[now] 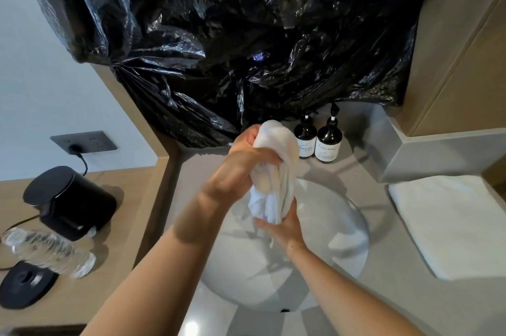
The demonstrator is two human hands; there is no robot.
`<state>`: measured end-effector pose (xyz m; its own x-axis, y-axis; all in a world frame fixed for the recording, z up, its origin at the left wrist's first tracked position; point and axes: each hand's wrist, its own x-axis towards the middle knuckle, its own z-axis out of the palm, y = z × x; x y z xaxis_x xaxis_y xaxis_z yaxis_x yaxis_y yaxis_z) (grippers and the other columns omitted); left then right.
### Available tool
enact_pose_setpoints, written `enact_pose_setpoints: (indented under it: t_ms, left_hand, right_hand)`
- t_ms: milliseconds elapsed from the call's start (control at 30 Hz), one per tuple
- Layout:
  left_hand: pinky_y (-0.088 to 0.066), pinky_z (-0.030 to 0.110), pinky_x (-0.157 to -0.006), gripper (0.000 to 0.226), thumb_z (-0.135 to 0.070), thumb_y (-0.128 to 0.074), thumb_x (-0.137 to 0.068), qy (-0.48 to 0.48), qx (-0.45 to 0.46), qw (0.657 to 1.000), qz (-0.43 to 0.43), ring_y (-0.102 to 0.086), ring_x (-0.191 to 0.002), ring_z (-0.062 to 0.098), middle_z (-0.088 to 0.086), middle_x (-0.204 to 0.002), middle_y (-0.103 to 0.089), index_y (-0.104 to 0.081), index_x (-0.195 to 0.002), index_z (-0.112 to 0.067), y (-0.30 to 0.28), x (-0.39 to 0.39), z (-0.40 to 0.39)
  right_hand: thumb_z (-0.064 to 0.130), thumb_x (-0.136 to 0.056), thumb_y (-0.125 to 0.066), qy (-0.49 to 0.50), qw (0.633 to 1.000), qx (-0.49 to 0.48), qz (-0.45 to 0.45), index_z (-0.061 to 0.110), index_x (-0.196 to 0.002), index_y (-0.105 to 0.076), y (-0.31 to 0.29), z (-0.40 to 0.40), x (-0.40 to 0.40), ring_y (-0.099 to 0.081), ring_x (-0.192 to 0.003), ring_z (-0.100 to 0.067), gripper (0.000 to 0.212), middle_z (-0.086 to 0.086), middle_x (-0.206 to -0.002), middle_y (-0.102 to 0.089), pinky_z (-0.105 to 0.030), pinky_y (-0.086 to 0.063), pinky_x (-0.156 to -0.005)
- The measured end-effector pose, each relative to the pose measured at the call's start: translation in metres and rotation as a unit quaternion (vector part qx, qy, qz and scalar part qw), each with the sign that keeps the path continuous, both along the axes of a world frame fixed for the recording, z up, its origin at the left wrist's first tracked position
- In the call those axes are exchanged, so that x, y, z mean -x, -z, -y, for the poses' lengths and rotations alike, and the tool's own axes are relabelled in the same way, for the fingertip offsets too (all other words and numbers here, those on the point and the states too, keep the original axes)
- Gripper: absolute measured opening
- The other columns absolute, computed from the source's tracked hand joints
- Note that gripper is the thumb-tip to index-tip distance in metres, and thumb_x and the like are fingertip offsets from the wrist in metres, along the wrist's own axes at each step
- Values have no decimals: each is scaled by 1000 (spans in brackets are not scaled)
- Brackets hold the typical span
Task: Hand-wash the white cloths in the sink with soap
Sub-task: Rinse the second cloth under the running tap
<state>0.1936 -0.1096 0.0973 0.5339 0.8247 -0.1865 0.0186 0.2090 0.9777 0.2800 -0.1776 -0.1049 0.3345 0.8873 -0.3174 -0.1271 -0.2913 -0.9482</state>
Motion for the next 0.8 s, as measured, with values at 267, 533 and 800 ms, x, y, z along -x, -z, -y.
enact_pose_setpoints:
  t_ms: [267,533,800]
  left_hand:
    - [-49,54,-92,38,12,-53,-81,-102,46,993,47,-62,-103,47,35,-111,-61,-57,-118,6,47,67,-15]
    - [-54,47,-88,66,-19,-85,-62,-173,161,968,89,-63,-102,35,24,-114,-65,-61,-119,1,132,118,2]
    - [-55,39,-77,55,2,-63,-76,-215,203,951,88,-63,-99,32,20,-114,-65,-54,-130,-6,169,124,13]
  right_hand:
    - [-1,-68,-82,-56,985,92,-137,7,-114,-65,12,5,-39,-67,-94,-20,50,-8,-103,-73,-20,-53,-73]
    - [13,-75,-68,-39,949,135,-283,1,-97,-70,6,-31,-55,-65,-88,-30,26,-15,-89,-71,-36,-50,-85]
    - [25,-94,-50,-19,923,91,-374,10,-94,-69,21,-45,-31,-70,-79,-21,25,-7,-82,-73,-31,-55,-70]
